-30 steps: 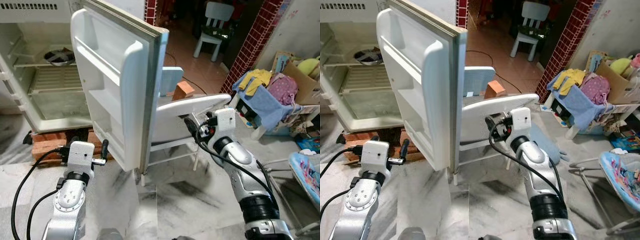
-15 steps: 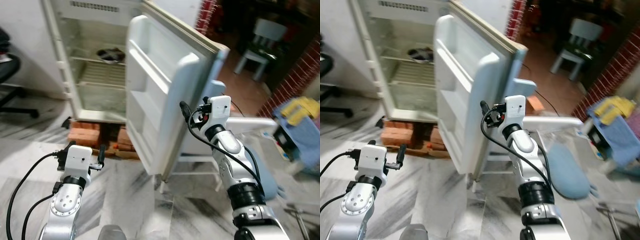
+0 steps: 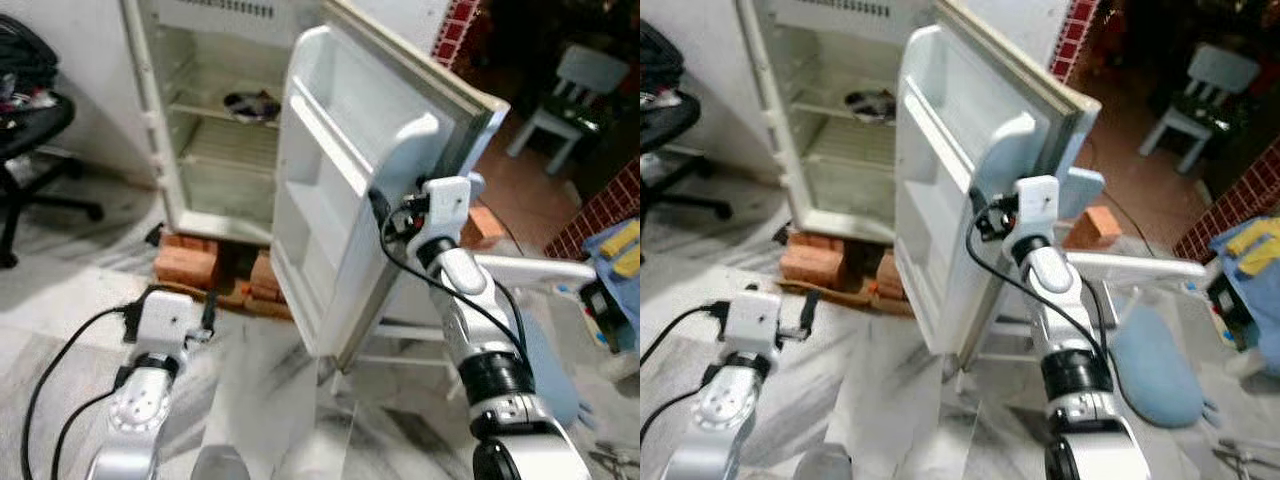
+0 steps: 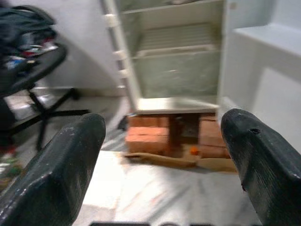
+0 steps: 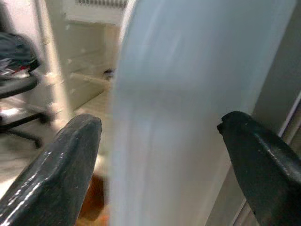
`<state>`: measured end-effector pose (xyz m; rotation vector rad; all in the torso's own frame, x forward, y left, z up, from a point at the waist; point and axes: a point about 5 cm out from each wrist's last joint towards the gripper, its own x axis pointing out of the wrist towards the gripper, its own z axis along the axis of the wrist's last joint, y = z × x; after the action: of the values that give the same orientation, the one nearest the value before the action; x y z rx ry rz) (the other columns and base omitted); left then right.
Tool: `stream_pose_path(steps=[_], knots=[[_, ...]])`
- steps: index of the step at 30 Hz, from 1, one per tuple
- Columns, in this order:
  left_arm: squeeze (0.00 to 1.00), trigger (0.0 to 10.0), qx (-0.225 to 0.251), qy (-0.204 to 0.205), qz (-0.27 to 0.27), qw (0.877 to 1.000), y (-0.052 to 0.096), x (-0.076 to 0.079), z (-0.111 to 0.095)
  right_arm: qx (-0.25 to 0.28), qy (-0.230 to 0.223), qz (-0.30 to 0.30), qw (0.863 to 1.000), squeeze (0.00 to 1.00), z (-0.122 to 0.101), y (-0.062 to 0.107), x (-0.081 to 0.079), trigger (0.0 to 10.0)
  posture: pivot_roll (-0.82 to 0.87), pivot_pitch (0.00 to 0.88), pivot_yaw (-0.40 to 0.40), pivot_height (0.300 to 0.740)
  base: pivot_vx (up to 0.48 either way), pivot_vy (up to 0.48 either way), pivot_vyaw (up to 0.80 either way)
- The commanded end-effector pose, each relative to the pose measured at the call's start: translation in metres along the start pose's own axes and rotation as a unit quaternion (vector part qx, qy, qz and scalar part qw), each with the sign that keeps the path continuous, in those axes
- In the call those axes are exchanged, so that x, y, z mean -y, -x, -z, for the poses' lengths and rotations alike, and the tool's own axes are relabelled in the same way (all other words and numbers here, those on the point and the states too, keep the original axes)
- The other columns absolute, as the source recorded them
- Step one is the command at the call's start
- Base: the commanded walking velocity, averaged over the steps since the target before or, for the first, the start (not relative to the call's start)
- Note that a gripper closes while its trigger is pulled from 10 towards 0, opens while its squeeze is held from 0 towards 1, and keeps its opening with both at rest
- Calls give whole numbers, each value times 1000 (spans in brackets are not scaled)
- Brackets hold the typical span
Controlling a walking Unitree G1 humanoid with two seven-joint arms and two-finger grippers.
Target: Restocking fridge
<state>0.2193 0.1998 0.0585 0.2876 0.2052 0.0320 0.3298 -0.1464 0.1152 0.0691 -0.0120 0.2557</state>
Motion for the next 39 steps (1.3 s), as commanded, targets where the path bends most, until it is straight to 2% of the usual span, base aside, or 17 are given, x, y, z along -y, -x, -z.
stream_pose_path(steps=[1, 5, 13, 15, 18, 22, 24, 25, 28, 30, 32, 33, 35, 37, 38, 39], knots=[[0, 10000, 1, 0, 9, 1000, -2, 5, -2, -1, -13, -5, 1000, 0, -1, 5, 6, 10000, 235, 0, -130, 740, 0, 0, 0], [0, 10000, 1, -2, 11, 1000, -2, 6, -2, -27, -18, 6, 999, 0, 10, 17, 19, 10000, 228, 0, -127, 740, 0, 0, 0], [0, 10000, -1, -5, 13, 1000, -4, 4, -3, -20, -8, 49, 999, 0, 6, 20, 36, 10000, 233, 0, -120, 740, 0, 0, 0], [0, 10000, -2, -7, 13, 1000, -3, 3, -2, -29, 8, 71, 997, 0, 9, 25, 43, 10000, 236, 0, -117, 740, 0, 0, 0], [0, 10000, -4, -9, 14, 1000, -3, 3, -2, -35, -1, 97, 995, 0, 11, 26, 50, 10000, 238, 0, -114, 740, 0, 0, 0], [0, 10000, -5, -10, 16, 1000, -3, 2, -2, -27, -8, 88, 996, 0, 7, 19, 47, 10000, 240, 0, -112, 740, 0, 0, 0], [0, 10000, -6, -12, 18, 1000, -3, 2, -2, -9, -16, 76, 997, 0, -4, 3, 43, 10000, 250, 0, -111, 740, 0, 0, 0], [0, 10000, -6, -12, 18, 1000, -3, 2, -2, -9, -16, 76, 997, 0, -4, 3, 43, 10000, 250, 0, -111, 740, 0, 0, 0], [0, 10000, -7, -14, 17, 1000, -2, 1, -2, 4, -30, 53, 998, 0, -16, -13, 37, 10000, 266, 0, -114, 740, 0, 0, 0], [0, 10000, -8, -15, 16, 1000, -2, 1, -1, 7, -37, 43, 998, 0, -18, -18, 35, 10000, 268, 0, -115, 740, 0, 0, 0], [0, 10000, -9, -15, 15, 1000, 0, 0, -1, 10, -49, 20, 999, 0, -22, -23, 29, 10000, 274, 0, -118, 740, 0, 0, 0], [0, 10000, -10, -15, 15, 1000, 1, 0, 0, 12, -79, -23, 997, 0, -26, -28, 18, 10000, 280, 0, -121, 740, 0, 0, 0], [0, 10000, -10, -15, 15, 1000, 3, 0, 1, 9, -122, -85, 989, 0, -29, -31, 4, 10000, 282, 0, -122, 740, 0, 0, 0], [0, 10000, -9, -14, 15, 1000, 4, 0, 1, 1, -175, -187, 967, 0, -34, -27, -16, 10000, 284, 0, -123, 740, 0, 0, 0], [0, 10000, -10, -14, 15, 1000, 4, 0, 1, -3, -214, -246, 945, 0, -39, -20, -26, 10000, 285, 0, -124, 740, 0, 0, 0], [0, 10000, -10, -13, 16, 1000, 5, 0, 1, -5, -263, -370, 891, 0, -53, 1, -44, 10000, 284, 0, -125, 740, 0, 0, 0]])
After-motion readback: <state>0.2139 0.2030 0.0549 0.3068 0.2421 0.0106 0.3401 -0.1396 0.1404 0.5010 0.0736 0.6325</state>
